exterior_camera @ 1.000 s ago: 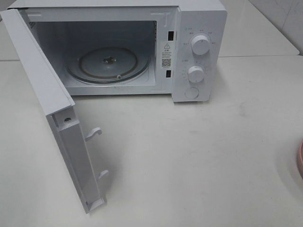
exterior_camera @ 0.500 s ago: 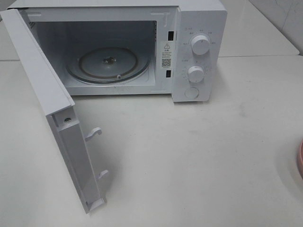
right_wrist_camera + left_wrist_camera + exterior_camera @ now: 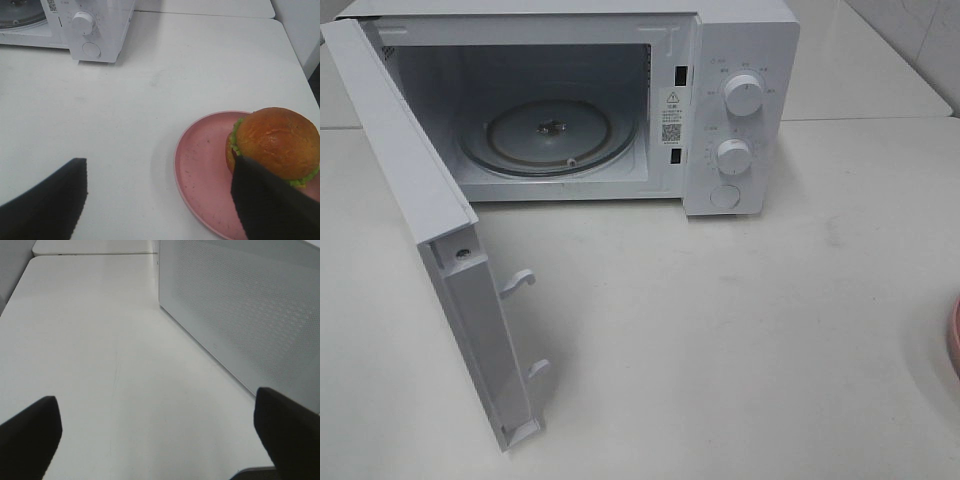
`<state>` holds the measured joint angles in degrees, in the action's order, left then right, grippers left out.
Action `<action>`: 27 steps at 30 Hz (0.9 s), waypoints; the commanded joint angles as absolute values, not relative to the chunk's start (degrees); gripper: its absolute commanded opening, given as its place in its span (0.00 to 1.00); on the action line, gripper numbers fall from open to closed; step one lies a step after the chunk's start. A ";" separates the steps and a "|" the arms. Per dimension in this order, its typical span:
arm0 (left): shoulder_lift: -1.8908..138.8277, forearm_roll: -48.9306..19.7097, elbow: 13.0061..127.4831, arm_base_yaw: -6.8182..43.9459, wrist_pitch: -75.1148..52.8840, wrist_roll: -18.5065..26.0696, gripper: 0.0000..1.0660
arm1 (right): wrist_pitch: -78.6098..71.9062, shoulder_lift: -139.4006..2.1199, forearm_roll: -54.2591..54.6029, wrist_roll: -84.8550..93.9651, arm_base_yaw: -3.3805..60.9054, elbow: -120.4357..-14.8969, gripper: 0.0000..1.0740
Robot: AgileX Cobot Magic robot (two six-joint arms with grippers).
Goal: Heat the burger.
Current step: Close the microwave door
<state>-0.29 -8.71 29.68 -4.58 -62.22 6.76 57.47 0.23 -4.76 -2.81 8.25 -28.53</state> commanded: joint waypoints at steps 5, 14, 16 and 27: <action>-0.63 -8.88 29.68 -4.76 -61.54 6.53 0.93 | 57.18 1.78 -4.81 -2.23 8.08 -28.42 0.71; -0.63 -9.00 30.02 -4.76 -61.13 6.53 0.93 | 57.18 1.78 -4.81 -2.23 8.08 -28.42 0.71; -0.46 -9.00 31.00 -4.76 -60.10 6.53 0.92 | 57.18 1.78 -4.81 -2.23 8.08 -28.42 0.71; 7.62 -8.94 31.57 -4.76 -54.43 6.53 0.85 | 57.18 1.78 -4.81 -2.23 8.08 -28.42 0.71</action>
